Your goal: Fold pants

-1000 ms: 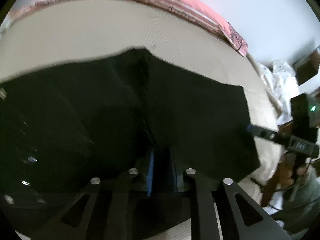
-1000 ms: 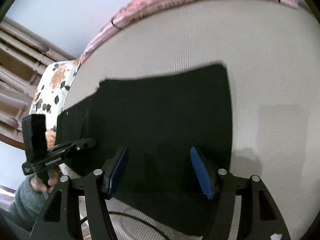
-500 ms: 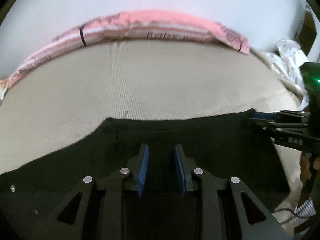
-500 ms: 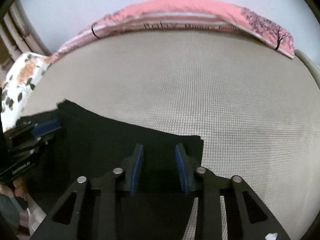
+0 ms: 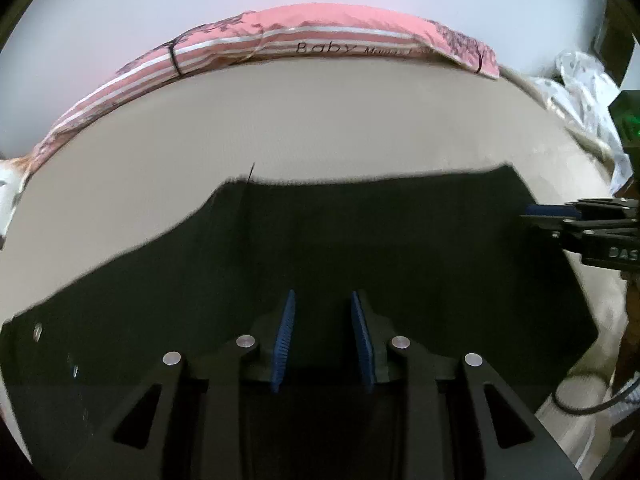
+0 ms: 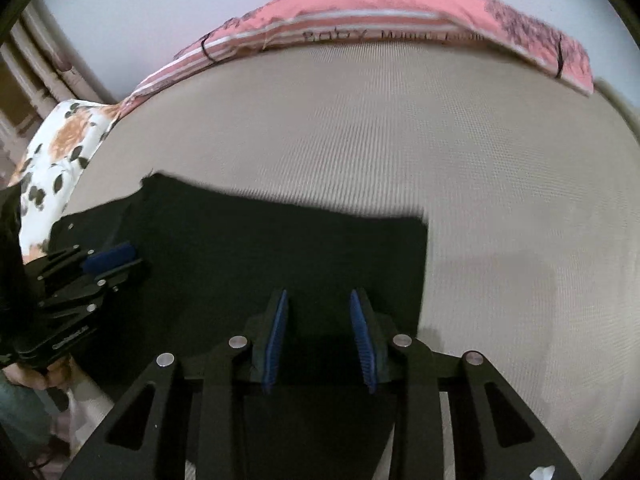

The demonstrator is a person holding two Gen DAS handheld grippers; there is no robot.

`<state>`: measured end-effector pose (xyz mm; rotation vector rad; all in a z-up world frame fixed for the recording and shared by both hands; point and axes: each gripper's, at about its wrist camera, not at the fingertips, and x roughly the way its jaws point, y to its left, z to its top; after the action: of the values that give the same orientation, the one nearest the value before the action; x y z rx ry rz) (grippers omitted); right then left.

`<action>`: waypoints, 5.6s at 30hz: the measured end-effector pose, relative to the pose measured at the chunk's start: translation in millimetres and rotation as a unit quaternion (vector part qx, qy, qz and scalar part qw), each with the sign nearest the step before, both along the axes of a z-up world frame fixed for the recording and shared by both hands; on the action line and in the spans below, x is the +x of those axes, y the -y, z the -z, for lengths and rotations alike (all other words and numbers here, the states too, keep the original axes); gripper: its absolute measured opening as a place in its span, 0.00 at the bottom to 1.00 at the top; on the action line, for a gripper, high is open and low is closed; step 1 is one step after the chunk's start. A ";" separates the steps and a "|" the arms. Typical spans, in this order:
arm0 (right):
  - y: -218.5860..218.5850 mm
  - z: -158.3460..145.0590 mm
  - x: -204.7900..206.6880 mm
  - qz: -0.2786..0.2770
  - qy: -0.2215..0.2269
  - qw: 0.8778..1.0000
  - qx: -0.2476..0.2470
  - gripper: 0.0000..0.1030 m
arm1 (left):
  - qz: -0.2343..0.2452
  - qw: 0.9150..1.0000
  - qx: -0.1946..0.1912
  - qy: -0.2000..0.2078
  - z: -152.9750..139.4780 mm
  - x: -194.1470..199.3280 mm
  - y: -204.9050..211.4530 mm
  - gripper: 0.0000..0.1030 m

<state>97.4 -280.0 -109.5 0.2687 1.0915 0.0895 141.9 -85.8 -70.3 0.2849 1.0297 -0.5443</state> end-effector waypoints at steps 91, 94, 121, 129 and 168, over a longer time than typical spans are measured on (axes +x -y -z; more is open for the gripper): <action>-153.6 3.7 -11.6 -0.111 -0.027 0.990 0.088 0.54 | -0.423 0.800 -0.377 -0.199 23.0 -35.5 -349.7 0.44; -155.4 4.2 -11.8 -0.114 -0.025 0.990 0.081 0.55 | -0.422 0.806 -0.364 -0.199 25.5 -34.6 -348.1 0.44; -162.8 2.9 -12.8 -0.107 -0.026 0.991 0.070 0.60 | -0.303 0.843 -0.401 -0.191 42.6 25.1 -351.9 0.44; -142.0 -7.3 -14.1 -0.075 -0.010 0.994 0.079 0.60 | -0.297 0.876 -0.349 -0.148 31.6 28.2 -334.6 0.31; 52.1 -39.8 -66.1 0.105 0.063 0.981 0.151 0.62 | -0.027 0.951 -0.267 -0.152 -64.4 7.1 27.9 0.22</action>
<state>31.3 -332.1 -69.7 0.6409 0.9160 0.0825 148.9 -113.7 -5.9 -0.3161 1.1383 -0.8104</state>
